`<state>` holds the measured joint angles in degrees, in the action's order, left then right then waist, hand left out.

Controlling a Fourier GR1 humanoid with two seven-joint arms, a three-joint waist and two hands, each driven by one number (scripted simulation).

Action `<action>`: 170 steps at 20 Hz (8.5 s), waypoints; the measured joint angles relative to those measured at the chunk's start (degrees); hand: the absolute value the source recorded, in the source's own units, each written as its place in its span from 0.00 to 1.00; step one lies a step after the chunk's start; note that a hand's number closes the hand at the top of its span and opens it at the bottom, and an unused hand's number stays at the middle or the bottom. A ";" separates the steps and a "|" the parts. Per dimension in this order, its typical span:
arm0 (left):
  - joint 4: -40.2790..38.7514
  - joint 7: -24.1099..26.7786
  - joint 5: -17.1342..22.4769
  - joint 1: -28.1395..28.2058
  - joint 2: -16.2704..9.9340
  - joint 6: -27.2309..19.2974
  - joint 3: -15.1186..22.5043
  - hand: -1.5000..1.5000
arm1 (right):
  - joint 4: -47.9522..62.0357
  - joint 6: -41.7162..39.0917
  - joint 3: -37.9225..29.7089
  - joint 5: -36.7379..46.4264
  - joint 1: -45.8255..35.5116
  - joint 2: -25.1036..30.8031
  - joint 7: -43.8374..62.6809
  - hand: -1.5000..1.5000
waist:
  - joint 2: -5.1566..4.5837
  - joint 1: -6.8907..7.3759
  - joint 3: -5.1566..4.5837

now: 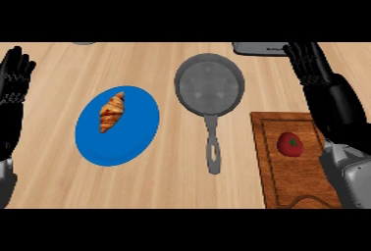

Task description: Pick the tomato from the cutting board and place it in the pan

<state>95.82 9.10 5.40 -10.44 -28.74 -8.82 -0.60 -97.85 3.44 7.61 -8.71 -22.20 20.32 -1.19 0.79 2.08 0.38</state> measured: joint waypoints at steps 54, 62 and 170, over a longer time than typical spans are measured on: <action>-11.91 -16.12 8.81 14.65 21.85 -5.54 4.77 0.50 | 15.42 -21.43 -11.08 53.32 3.54 -9.41 57.15 0.00 | -0.71 -1.90 -0.31; -14.73 -14.16 7.98 13.50 23.42 -4.43 3.41 0.50 | 16.07 -20.17 -10.85 54.21 5.37 -10.63 55.03 0.00 | -0.64 -1.94 -0.21; -14.38 -15.82 4.85 11.16 25.94 -1.31 2.62 0.50 | 67.91 38.62 -14.66 27.75 -36.67 -15.75 3.61 0.00 | -2.61 1.62 0.03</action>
<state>81.44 -6.72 10.25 0.72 -2.80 -10.14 2.02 -29.94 42.06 -7.05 19.04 -58.88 4.58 2.42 -1.82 3.69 0.41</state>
